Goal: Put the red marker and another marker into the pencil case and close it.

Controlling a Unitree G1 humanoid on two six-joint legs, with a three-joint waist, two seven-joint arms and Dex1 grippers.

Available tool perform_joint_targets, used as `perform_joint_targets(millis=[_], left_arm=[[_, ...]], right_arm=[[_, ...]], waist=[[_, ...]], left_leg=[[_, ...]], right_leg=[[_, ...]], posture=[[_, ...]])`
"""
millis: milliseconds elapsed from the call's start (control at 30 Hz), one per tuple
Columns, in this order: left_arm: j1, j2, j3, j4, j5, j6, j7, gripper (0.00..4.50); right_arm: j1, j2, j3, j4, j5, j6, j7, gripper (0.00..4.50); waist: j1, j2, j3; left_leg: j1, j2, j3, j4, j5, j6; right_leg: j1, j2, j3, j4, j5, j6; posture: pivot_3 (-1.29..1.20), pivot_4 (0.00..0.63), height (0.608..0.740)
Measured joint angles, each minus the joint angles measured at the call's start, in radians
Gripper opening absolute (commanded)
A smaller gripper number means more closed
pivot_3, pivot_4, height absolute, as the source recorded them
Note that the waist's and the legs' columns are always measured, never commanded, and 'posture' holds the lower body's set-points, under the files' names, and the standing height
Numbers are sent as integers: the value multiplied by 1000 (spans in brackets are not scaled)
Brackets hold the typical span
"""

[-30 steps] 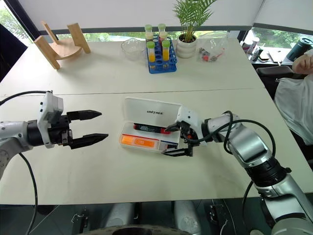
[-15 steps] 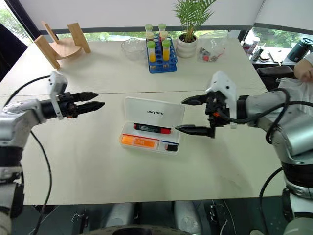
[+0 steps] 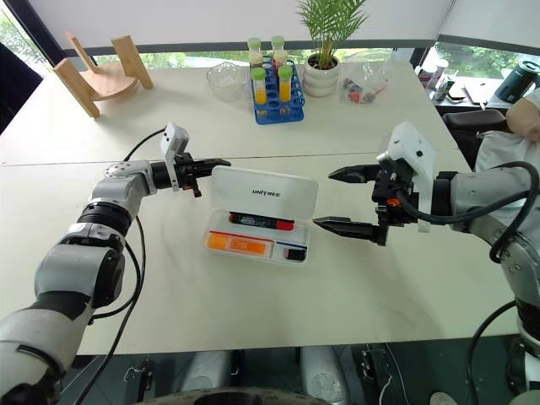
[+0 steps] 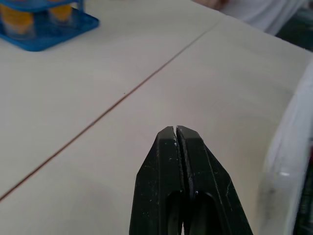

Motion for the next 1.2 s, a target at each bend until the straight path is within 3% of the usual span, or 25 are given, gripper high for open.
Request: perform_joint_targets(millis=[200,367,500,700,800,900,967,1200], left_arm=[[37,41,-8,-166,-14,149,-215,17],[205,166,-135,-504,-114,333,-275,17],[274,156,-177,-654,-128,385,-277,17],[356,102,-261,-728,0,293,-120,17],[372,114,-280,-753,44,238,-69,17],[410,118,-243,-787,34,243,-26,17],[448,126,-192,-842,-26,346,-4,17],[568,252,68,-1190,-277,674,103,17]], right_arm=[[24,-12,-26,-23,27,7,-27,4500],[36,-24,-27,-24,31,5,-36,4500],[33,-24,-9,-23,31,-9,-43,4500],[32,-24,8,-19,28,-22,-52,4500],[32,-24,18,-19,27,-26,-60,4500],[32,-24,19,-20,27,-33,-64,4500],[33,-24,20,-20,27,-36,-65,4500],[110,-21,23,-12,24,-55,-60,4500]], waist=[[1,0,0],[0,1,0],[13,1,0],[9,1,-2],[7,5,-4],[0,5,-5],[-3,4,-4],[4,3,-4]], left_leg=[[0,0,0,0,0,0],[0,1,-1,0,0,0],[0,0,-1,2,1,-2],[2,0,-2,2,1,-2],[18,0,0,0,1,-1],[26,1,1,-1,1,-1],[26,1,0,-1,1,-1],[14,2,-1,-2,1,-1]], right_leg=[[0,-1,0,0,0,0],[0,-1,0,0,0,0],[3,-2,-1,0,0,0],[4,-1,-1,1,1,1],[19,-1,1,-1,0,1],[26,-1,1,-2,0,0],[26,0,1,-2,0,0],[14,-1,1,-1,0,0]], posture=[[0,150,740],[0,150,740],[0,150,740],[0,150,740],[0,150,740],[0,150,740],[0,150,740],[0,150,740]])
